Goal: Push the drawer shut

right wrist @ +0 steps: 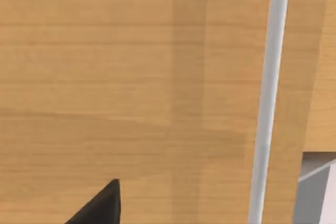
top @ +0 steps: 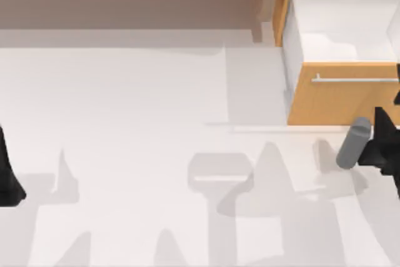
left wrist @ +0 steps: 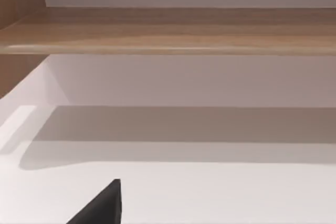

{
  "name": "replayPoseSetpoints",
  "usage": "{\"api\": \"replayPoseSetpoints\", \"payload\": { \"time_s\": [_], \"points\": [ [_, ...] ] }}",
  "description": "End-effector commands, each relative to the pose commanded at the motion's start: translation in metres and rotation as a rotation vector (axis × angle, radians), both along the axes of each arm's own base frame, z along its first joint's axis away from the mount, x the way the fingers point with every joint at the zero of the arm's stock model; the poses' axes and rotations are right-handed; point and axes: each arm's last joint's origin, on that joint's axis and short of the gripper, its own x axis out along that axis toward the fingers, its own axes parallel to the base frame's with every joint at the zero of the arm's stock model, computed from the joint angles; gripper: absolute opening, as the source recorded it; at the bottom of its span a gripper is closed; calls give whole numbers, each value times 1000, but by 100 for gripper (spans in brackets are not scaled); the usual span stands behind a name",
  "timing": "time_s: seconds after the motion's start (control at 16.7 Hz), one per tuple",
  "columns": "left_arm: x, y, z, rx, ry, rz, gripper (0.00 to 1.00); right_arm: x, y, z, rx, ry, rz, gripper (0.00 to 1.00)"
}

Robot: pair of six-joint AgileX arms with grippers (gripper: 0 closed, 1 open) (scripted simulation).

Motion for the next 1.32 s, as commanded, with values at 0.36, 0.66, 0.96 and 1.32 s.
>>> {"api": "replayPoseSetpoints", "payload": {
  "time_s": [0.36, 0.66, 0.96, 1.32],
  "points": [
    [0, 0, 0, 0, 0, 0, 100, 0, -1, -1, -2, 6, -2, 100],
    [0, 0, 0, 0, 0, 0, 100, 20, 0, 0, -1, 0, 0, 100],
    [0, 0, 0, 0, 0, 0, 100, 25, 0, 0, -1, 0, 0, 100],
    [0, 0, 0, 0, 0, 0, 100, 25, 0, 0, -1, 0, 0, 55]
  ]
}}
